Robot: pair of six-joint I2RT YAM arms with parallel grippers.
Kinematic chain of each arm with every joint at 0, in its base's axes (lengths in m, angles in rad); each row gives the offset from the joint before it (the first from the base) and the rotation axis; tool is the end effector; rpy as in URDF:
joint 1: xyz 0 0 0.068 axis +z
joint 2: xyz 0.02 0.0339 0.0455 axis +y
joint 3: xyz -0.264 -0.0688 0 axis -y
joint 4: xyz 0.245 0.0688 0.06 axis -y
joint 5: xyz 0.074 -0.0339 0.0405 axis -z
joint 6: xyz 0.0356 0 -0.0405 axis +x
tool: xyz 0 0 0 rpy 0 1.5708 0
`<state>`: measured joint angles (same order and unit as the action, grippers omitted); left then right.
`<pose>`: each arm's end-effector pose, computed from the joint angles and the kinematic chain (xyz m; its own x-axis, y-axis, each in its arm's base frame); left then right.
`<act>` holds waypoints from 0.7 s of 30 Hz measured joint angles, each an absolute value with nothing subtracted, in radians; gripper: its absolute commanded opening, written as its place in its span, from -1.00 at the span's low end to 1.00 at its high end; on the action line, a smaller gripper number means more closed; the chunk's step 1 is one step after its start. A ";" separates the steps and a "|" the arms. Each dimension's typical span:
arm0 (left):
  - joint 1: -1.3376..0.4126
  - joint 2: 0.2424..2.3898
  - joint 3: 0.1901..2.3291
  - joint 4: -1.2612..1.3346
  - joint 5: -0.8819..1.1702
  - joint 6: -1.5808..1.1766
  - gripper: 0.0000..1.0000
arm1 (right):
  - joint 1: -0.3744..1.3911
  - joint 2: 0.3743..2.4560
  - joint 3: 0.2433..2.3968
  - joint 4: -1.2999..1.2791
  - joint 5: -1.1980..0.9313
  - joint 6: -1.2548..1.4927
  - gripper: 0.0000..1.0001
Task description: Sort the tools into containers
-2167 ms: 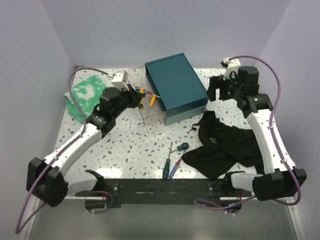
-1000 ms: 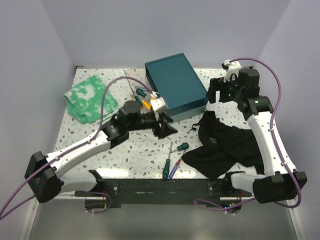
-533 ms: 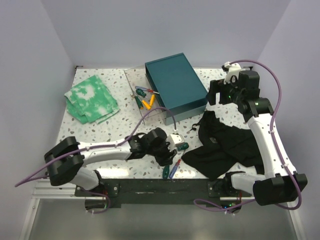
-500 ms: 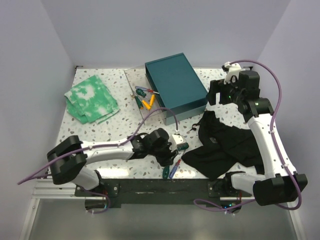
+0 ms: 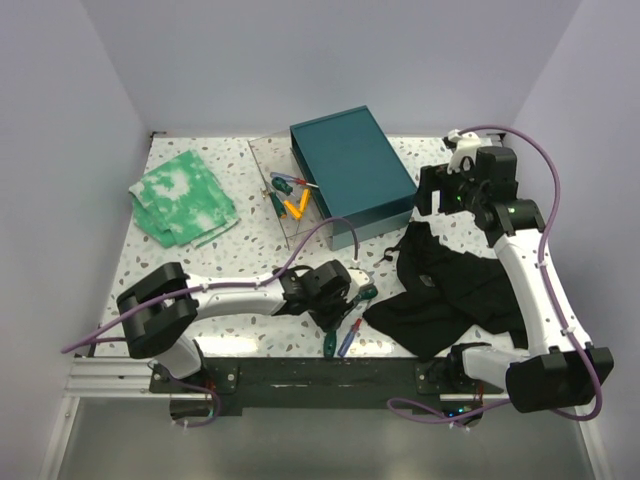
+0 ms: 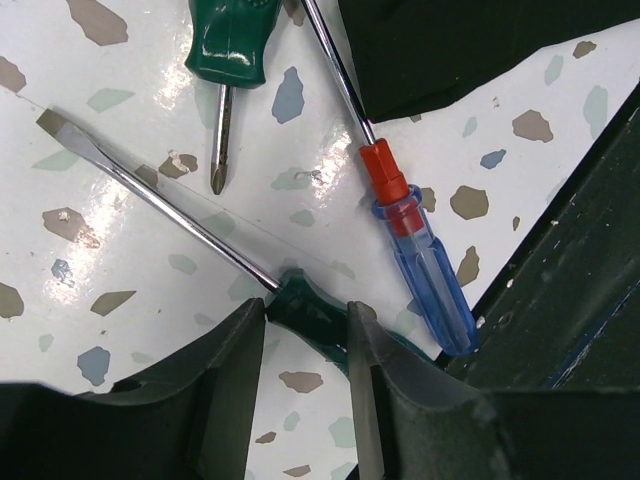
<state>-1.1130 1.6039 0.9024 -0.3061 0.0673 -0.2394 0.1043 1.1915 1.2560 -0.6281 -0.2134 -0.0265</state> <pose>0.1362 -0.2819 0.1725 -0.5790 0.6399 -0.5052 0.7963 0.5770 -0.1818 0.2527 0.0340 0.3763 -0.5237 -0.0809 -0.8480 -0.2938 0.9516 0.0907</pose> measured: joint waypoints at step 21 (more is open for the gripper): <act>-1.092 1.602 0.901 -0.422 0.082 -0.270 -0.72 | 0.099 1.192 1.252 -0.624 -0.225 -0.026 0.71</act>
<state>-1.0920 1.6020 0.9012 -0.4217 0.0818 -0.2699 0.0986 1.1919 1.2522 -0.6235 -0.2249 -0.0261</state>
